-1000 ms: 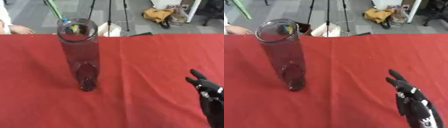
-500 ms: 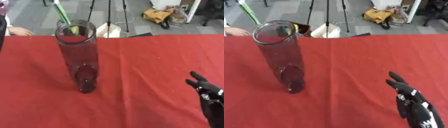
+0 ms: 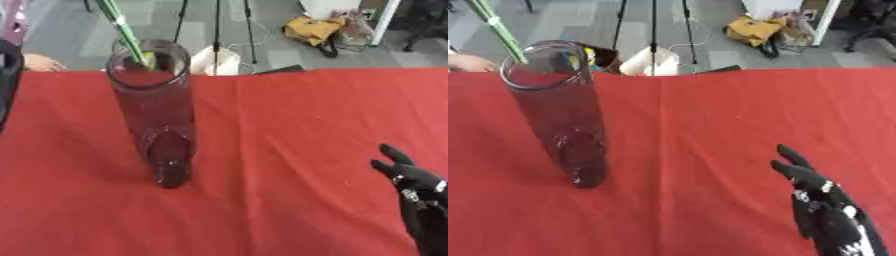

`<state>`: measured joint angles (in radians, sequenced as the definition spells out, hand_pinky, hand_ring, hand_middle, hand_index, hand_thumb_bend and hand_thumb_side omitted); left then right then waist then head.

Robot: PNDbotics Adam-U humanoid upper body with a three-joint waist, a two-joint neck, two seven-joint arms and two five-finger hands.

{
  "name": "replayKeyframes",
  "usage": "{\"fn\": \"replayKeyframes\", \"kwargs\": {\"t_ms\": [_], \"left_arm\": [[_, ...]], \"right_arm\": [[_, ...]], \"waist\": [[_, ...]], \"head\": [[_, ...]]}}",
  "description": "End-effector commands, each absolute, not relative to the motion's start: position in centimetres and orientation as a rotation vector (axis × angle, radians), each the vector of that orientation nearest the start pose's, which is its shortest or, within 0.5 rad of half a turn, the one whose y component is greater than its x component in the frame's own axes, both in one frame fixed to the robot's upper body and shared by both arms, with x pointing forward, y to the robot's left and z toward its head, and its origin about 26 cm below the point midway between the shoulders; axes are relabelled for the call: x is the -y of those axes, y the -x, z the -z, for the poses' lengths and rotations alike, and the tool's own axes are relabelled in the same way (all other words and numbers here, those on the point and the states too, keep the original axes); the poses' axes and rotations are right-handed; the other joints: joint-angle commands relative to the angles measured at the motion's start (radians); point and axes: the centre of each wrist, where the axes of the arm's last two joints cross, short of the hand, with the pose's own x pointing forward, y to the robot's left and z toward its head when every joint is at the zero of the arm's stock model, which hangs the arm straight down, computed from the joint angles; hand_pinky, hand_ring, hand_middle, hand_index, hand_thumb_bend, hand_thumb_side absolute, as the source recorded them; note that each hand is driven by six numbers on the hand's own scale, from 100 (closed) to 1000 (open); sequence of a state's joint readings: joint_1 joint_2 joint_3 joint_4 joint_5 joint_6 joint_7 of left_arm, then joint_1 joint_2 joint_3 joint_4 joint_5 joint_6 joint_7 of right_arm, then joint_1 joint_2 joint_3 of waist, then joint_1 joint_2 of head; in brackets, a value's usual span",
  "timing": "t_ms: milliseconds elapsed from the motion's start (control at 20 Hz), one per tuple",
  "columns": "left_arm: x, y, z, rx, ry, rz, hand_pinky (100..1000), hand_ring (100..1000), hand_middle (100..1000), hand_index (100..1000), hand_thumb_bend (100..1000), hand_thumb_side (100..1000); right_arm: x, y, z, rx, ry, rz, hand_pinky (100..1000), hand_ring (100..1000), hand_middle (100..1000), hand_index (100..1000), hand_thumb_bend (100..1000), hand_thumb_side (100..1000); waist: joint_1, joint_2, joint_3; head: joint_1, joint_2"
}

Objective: Arrange flowers into the vase.

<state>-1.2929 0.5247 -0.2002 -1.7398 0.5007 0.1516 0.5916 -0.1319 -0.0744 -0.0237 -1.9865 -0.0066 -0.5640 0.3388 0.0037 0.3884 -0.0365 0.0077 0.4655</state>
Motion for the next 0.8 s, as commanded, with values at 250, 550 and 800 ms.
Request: {"fn": "replayKeyframes", "kwargs": {"t_ms": [250,550,800], "left_arm": [[-15.2,-30.1,-46.1,-3.558,-0.308,-0.027,100,100,100,100,119,729],[-14.9,-30.0,-45.8,-3.555,-0.338,-0.04,100,100,100,100,119,730],[-14.6,-30.1,-45.1,-3.556,-0.346,-0.086,100,100,100,101,114,733]], "right_arm": [[24.1,-28.2,-14.1,-3.506,0.13,0.738,938,1000,155,860,100,1000],[24.1,-28.2,-14.1,-3.506,0.132,0.735,939,1000,156,860,100,1000],[24.1,-28.3,-14.2,-3.503,0.135,0.732,938,1000,157,860,100,1000]], "waist": [[0.0,-0.015,-0.002],[0.001,-0.014,-0.004],[-0.001,-0.012,-0.004]], "head": [[-0.002,-0.013],[-0.001,-0.016],[-0.003,-0.018]]}}
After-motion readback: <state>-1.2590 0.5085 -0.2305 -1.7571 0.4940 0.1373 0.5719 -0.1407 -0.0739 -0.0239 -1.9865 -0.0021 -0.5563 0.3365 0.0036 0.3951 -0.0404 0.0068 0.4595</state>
